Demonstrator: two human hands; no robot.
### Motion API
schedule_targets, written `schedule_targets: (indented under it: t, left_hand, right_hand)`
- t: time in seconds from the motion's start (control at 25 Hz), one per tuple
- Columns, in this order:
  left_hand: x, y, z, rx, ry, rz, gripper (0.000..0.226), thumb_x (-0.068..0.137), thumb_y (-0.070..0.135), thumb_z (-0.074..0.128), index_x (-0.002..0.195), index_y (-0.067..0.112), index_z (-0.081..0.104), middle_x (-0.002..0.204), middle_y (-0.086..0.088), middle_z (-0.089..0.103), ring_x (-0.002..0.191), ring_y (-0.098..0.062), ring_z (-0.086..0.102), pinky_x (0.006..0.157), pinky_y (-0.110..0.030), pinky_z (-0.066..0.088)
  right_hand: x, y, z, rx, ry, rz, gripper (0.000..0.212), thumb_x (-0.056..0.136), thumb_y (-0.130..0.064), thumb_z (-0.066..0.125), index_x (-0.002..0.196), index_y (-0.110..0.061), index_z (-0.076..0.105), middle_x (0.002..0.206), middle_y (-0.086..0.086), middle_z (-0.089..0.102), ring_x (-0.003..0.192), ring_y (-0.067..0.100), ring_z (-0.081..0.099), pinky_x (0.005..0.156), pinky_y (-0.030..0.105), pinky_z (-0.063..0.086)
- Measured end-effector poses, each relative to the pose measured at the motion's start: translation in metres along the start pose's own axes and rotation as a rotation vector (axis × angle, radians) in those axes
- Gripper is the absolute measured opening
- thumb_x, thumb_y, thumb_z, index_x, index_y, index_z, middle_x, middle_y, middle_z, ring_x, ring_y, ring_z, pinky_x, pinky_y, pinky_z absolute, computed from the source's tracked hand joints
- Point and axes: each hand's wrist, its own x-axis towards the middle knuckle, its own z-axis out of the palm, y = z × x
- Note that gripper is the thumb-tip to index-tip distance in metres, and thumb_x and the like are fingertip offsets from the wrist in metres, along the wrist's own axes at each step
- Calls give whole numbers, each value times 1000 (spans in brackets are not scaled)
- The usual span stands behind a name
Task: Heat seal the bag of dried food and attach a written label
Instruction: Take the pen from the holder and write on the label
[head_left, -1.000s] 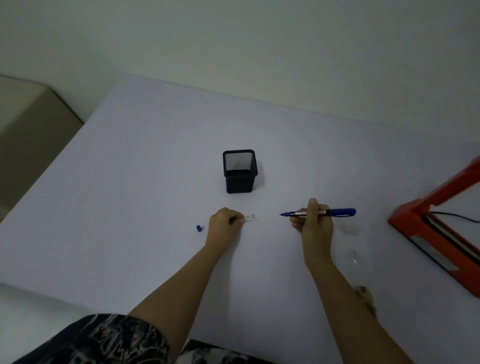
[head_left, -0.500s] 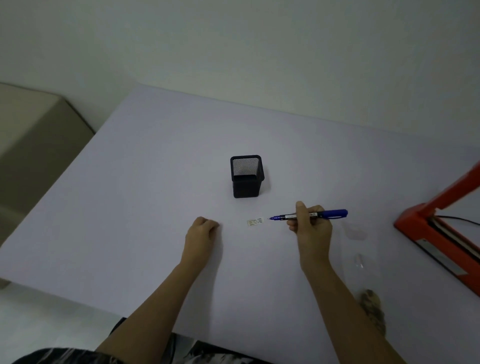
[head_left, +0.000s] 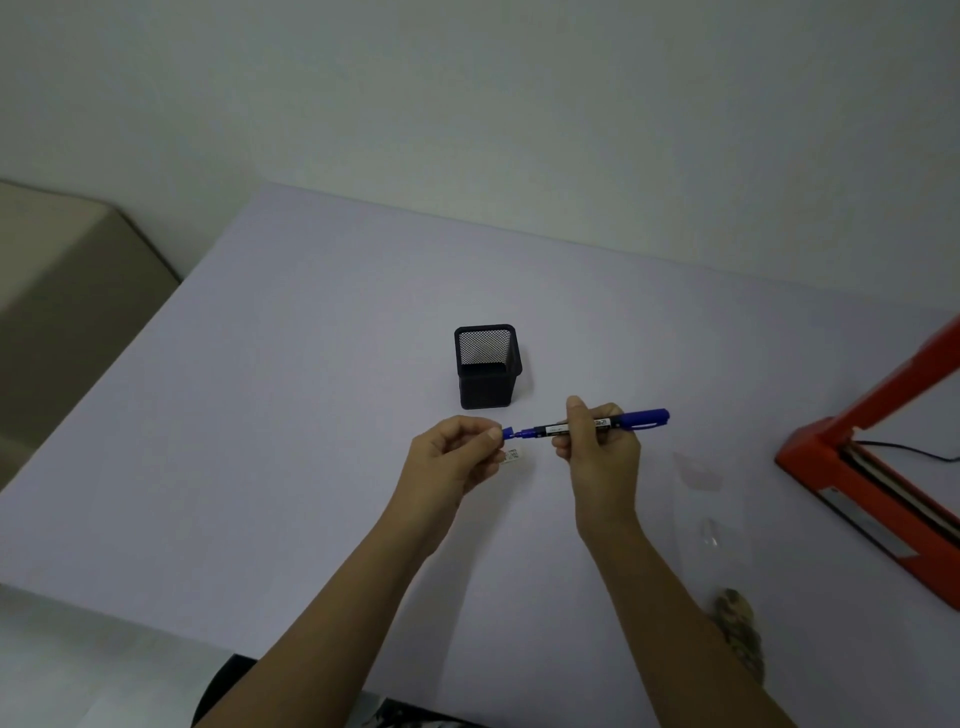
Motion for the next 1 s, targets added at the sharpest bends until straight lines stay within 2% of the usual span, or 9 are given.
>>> schedule_targets:
  t: [0.2,0.4,0.68,0.8,0.88,1.0]
  left_hand:
    - [2,0,-4,4,19,5,12,89,12,56,91,9,68,78,-7,66,69,-13,59,65,-19,53]
    - [-1,-2,1,42,-16,35,13,90,14,56,95,11,68,77,-4,68,62,-6,61,65,-17,54]
    - [-3,-9,6,260,99,102,32,92,33,50,76,11,67,56,1,55,44,-1,50,49,-12,45]
    - [-1,-8,1,424,131,141,36,94,35,44,74,13,64,57,2,53,49,-6,49,53,-14,45]
    - [4,-4,-4,533,130,191,34,95,34,41,77,14,63,60,4,55,54,-7,51,56,-12,45]
    - [17,6,-11,609,150,246,35,95,33,43,80,12,67,62,5,58,56,-6,53,52,-3,42]
  right_hand:
    - [1,-3,1,9,10,7,21,89,-14,57,69,-14,51,53,-2,59,46,3,59,51,13,51]
    - [-5,-2,7,-38,-34,-7,20,89,-12,56,71,-10,49,57,3,58,46,3,60,50,12,50]
    - [-11,-2,20,-143,-57,-52,27,90,-12,56,65,-15,44,54,1,57,44,4,60,49,13,50]
    - [-12,-5,25,-168,-115,-93,26,89,-16,57,66,-15,44,53,0,58,45,5,60,49,15,50]
    - [-9,-8,25,-180,-167,-108,20,92,-22,52,73,-17,47,60,0,59,46,6,60,49,17,51]
    - [9,-15,21,-4,-80,-12,17,99,-26,34,84,-24,44,79,1,57,45,8,53,46,21,46]
